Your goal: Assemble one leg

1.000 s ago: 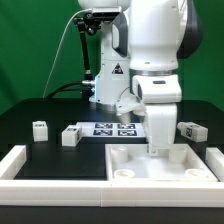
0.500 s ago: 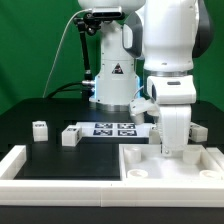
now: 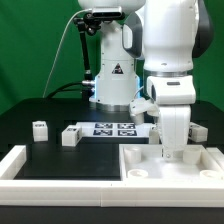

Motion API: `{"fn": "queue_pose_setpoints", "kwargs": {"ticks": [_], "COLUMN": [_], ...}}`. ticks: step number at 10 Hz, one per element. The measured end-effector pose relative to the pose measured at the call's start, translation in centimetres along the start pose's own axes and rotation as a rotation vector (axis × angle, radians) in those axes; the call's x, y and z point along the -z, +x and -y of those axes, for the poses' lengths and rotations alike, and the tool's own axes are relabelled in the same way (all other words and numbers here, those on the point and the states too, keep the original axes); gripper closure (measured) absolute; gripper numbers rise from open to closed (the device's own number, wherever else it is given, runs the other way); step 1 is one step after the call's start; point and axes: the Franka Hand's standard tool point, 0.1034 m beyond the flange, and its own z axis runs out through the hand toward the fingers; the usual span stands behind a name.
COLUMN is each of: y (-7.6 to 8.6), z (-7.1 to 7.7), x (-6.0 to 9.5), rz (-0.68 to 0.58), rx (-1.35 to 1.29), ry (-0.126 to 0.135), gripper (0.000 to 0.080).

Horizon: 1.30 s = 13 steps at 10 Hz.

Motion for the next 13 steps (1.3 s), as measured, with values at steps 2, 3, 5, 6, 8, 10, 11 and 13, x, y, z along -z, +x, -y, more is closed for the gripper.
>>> {"fn": "queue_pose_setpoints", "kwargs": {"ticks": [2,3,5,6,8,10,11,13], "y": [0.0,0.0,-0.1,-0.1,0.4,1.6,2.2,2.2], "z": [0.0,0.0,0.0,0.0,0.3,2.1,2.9,3.3], "x": [0.0,0.0,0.0,0.0,1.0,3.5,4.1,4.3], "rz": [0.0,0.0,0.0,0.0,0.003,0.013,0.015,0.017], "rx": [0.0,-0.001,-0.001,-0.002,-0.046,-0.112,-0.135,-0.151], "ry": [0.0,0.0,0.001,0.001,-0.011,-0.034,-0.039,-0.039], "gripper": [0.0177,0.0177,0.0151,0.0151,0.015,0.015,0.015,0.015]}}
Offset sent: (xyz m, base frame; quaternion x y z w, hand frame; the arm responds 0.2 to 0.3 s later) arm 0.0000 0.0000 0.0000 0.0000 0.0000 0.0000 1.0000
